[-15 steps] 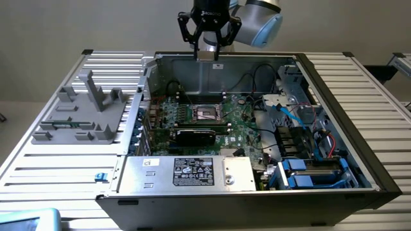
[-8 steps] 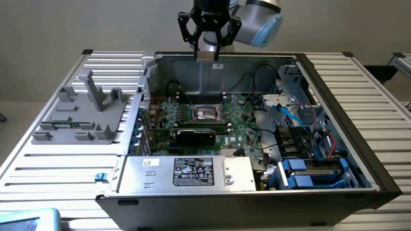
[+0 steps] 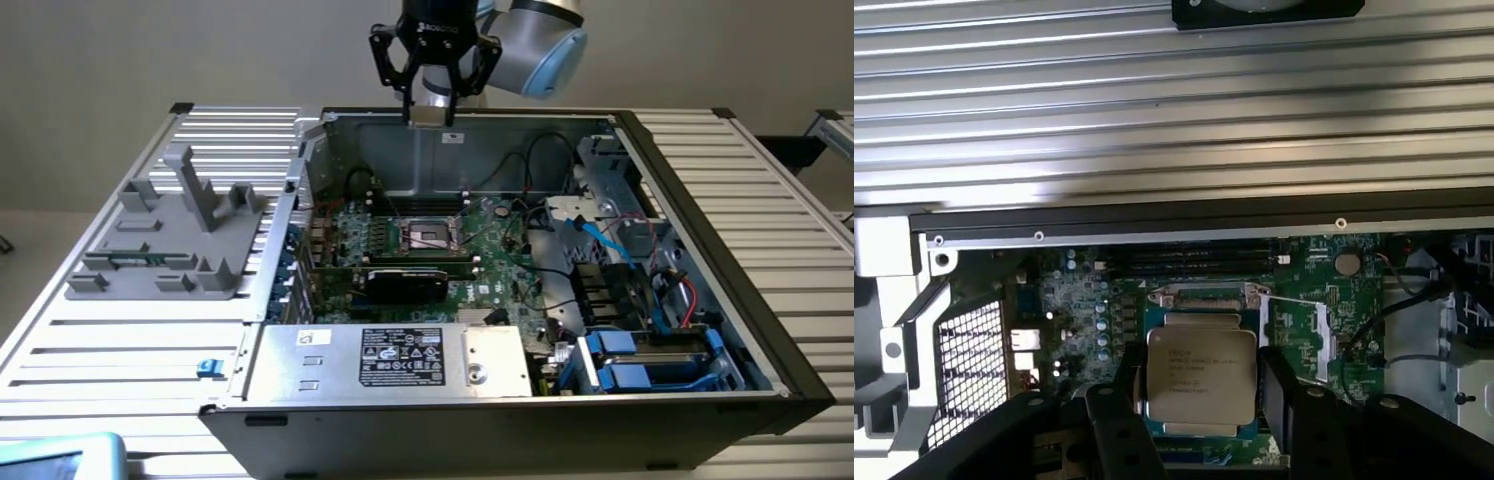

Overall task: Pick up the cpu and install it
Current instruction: 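Place the cpu into insertion slot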

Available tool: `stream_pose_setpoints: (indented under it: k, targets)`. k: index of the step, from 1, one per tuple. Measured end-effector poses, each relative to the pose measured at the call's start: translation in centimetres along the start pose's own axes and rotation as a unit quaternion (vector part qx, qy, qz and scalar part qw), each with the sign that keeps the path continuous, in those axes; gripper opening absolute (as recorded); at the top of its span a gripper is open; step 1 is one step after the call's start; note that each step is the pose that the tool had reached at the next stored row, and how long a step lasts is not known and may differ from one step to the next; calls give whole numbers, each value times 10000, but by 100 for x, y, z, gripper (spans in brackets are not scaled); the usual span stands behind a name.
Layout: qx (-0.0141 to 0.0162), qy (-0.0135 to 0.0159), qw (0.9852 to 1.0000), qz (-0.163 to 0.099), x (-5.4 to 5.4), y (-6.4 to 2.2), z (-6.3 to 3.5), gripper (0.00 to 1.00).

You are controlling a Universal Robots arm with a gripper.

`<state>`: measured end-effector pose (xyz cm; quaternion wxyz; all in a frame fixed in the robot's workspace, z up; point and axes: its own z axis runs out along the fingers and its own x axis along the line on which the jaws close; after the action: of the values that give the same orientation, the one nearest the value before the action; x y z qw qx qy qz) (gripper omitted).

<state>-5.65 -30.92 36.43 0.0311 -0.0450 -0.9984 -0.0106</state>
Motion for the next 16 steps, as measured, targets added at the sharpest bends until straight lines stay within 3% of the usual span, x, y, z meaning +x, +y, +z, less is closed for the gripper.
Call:
stream_pose_setpoints:
  k: [7,13,16]
  targets:
    - [-33,-9,9986,524,0,0,2,56]
    - [-62,-19,9952,973,0,0,8,56]
    - [-73,-38,9934,1143,-1,0,10,56]
